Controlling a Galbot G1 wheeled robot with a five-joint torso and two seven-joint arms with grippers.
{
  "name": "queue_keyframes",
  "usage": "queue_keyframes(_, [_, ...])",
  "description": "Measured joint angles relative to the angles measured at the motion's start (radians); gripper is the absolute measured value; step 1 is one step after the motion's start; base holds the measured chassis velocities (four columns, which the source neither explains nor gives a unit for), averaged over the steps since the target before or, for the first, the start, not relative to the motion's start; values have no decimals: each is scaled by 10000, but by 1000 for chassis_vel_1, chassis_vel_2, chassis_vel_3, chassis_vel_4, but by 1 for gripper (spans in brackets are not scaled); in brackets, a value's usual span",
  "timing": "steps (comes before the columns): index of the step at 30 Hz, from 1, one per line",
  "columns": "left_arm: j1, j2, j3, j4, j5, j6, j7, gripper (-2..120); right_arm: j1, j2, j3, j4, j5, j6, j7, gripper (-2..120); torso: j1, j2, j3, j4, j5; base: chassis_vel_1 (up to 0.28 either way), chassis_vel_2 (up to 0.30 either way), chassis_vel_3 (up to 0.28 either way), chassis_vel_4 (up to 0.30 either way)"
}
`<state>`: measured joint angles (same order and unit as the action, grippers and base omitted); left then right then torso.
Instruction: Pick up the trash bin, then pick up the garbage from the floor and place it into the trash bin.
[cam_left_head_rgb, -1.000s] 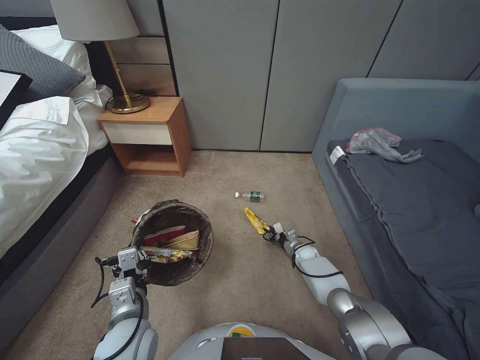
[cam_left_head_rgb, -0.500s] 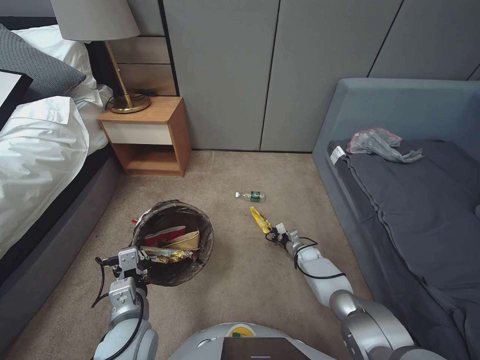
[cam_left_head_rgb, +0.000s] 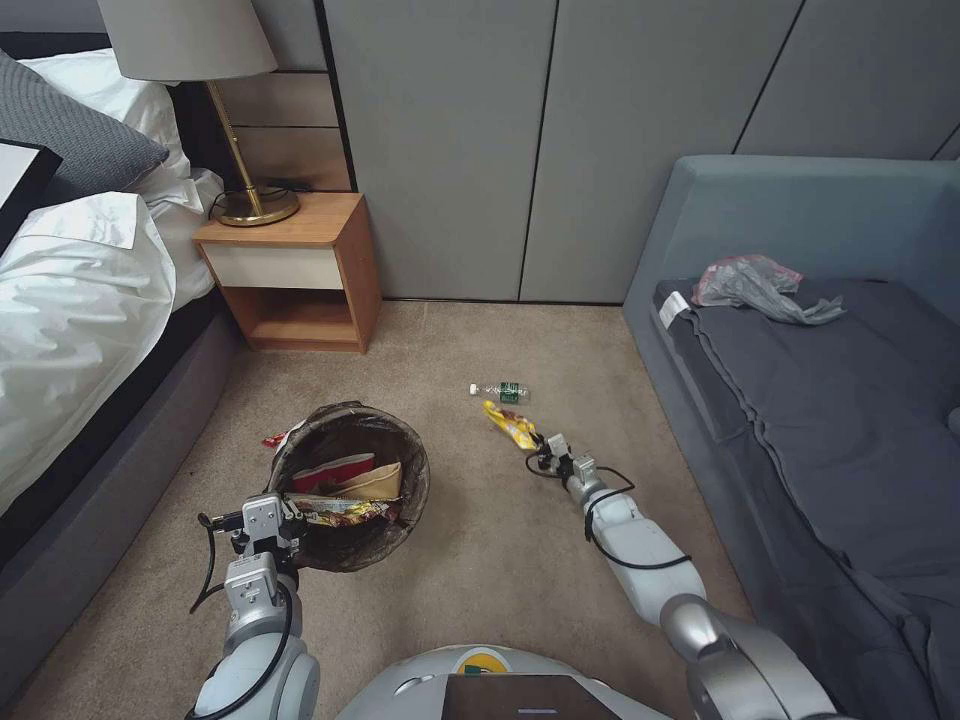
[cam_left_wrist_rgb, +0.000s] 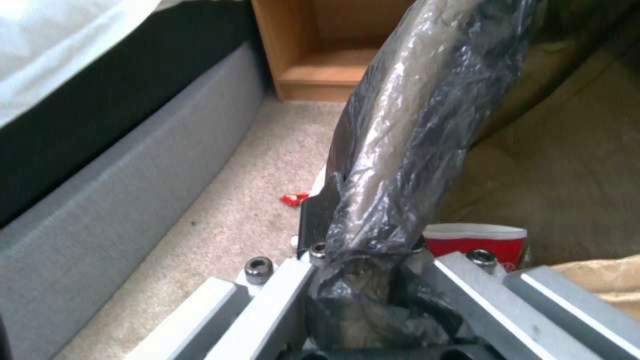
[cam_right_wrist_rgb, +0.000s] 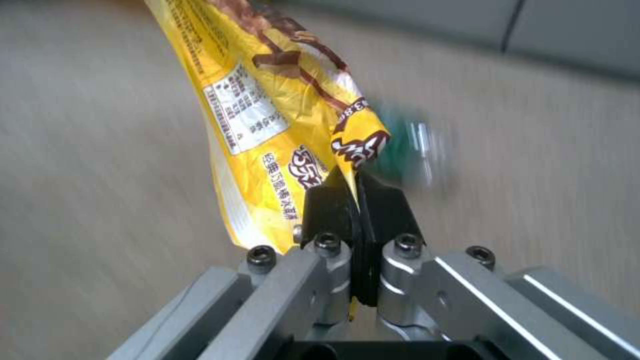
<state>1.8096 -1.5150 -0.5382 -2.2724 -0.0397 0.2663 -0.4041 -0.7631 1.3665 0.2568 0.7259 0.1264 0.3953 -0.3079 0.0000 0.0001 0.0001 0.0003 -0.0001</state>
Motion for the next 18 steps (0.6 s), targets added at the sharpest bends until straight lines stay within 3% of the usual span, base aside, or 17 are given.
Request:
queue_keyframes(1, [-9, 22, 36, 30, -43, 15, 5, 0, -484, -139, -89, 1159, 424, 4, -27, 0, 0, 0, 0, -4, 1, 0, 0, 0, 0])
queue_keyframes(2, [-9, 22, 36, 30, -43, 15, 5, 0, -484, -139, -89, 1159, 424, 4, -27, 0, 0, 0, 0, -4, 1, 0, 0, 0, 0])
queue_keyframes(4, [-18, 81, 149, 78, -102, 58, 22, 0, -1645, -539, -246, 4484, 1605, -91, -501, 0, 0, 0, -1, -6, 1, 0, 0, 0, 0])
queue_keyframes(5, [-16, 94, 185, 87, -113, 68, 30, 0, -1900, -646, -284, 5401, 1924, -156, -683, 0, 0, 0, -1, -6, 0, 0, 0, 0, 0])
queue_keyframes(6, [-16, 94, 185, 87, -113, 68, 30, 0, -1900, -646, -284, 5401, 1924, -156, -683, 0, 0, 0, -1, -6, 0, 0, 0, 0, 0])
queue_keyframes(10, [-17, 143, 324, 90, -147, 108, 66, 0, -2797, -1215, -667, 8846, 2850, -616, -1512, 0, 0, 0, -2, -5, 1, 0, 0, 0, 0])
queue_keyframes(11, [-17, 143, 324, 90, -147, 108, 66, 0, -2797, -1215, -667, 8846, 2850, -616, -1512, 0, 0, 0, -2, -5, 1, 0, 0, 0, 0])
queue_keyframes(13, [-15, 134, 416, 5, -168, 143, 79, 0, -3235, -1718, -1513, 10644, 2998, -910, -1629, 0, 0, 0, -2, -3, 1, 0, 0, 0, 0])
queue_keyframes(18, [62, 106, 528, -72, -155, 149, 85, 0, -3439, -1947, -2757, 11013, 2507, -1009, -1376, 0, 0, 1, -2, -4, -1, 0, 0, 0, 0])
